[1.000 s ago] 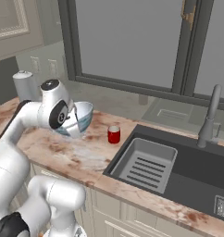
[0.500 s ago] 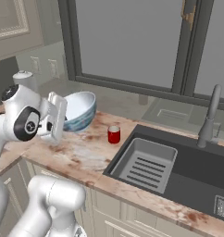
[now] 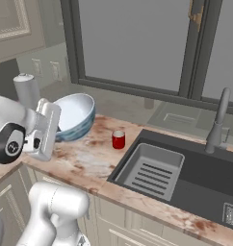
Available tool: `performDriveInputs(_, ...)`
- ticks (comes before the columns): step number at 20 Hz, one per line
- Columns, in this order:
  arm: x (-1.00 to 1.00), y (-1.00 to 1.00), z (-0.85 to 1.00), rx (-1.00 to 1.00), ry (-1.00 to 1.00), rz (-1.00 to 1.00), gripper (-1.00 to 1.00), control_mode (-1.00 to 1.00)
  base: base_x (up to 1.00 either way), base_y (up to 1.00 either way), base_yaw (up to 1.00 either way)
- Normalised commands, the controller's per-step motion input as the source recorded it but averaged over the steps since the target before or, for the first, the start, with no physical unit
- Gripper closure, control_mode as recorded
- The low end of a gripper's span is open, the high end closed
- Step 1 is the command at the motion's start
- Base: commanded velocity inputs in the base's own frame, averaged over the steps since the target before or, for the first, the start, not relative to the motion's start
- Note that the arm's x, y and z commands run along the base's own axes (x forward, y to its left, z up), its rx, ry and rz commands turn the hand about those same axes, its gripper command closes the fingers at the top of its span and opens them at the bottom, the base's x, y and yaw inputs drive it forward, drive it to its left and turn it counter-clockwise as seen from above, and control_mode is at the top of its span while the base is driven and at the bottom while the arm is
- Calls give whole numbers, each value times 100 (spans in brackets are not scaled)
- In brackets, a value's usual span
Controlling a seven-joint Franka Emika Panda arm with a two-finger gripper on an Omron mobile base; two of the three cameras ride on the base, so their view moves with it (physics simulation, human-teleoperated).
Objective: Clear the mugs and bowl far away from the sink.
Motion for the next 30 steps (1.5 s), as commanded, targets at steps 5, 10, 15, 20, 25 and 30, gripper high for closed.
performDriveInputs(5,-24,-6,20,13,10,0,100,-100,0,0,0)
performDriveInputs(10,-23,-5,6,23,1,0,100,-100,0,0,0)
performDriveInputs(15,-1,0,0,1,3,0,100,-100,0,0,0)
performDriveInputs(20,-2,0,0,0,1,0,100,100,-7,0,0)
performDriveInputs(25,0,0,0,0,0,0,100,100,-87,-11,-6)
performDriveInputs(30,0,0,0,0,0,0,100,100,-98,-35,-39)
